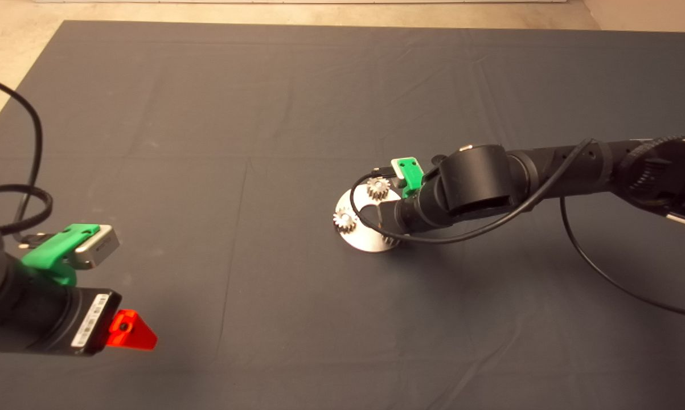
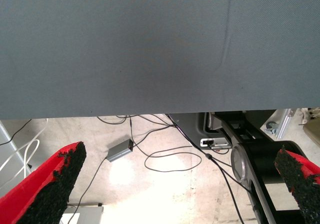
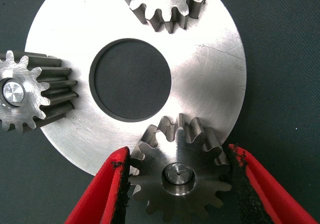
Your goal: Remove an incorrectly installed larger gear and replace it with the correct smaller gear
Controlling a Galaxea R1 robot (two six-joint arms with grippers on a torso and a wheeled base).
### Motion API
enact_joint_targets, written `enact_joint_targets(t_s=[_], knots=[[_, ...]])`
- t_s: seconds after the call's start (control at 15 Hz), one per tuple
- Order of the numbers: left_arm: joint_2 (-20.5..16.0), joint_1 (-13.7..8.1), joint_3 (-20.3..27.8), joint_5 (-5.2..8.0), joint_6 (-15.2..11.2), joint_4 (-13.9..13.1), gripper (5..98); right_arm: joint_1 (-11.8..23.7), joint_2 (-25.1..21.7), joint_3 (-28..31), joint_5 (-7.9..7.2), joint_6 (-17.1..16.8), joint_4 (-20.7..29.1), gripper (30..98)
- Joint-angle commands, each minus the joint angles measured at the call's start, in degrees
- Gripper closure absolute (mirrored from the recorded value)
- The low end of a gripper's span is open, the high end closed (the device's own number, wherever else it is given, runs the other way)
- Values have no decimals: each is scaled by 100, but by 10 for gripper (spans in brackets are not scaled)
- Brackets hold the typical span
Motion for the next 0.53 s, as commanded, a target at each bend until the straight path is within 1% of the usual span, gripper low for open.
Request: enact_joint_targets(t_s=[0.0, 0.13, 0.27, 0.47], knots=[[-20, -26, -18, 571, 37, 42, 54, 473, -31, 270, -727, 180, -113, 826], [-11, -26, -24, 571, 37, 42, 54, 825, -40, 413, -727, 263, -90, 826], [-11, -26, -24, 571, 37, 42, 54, 1077, -31, 443, -727, 307, -10, 827], [-2, -26, -24, 571, 37, 42, 54, 1315, -22, 452, -727, 324, 139, 827]])
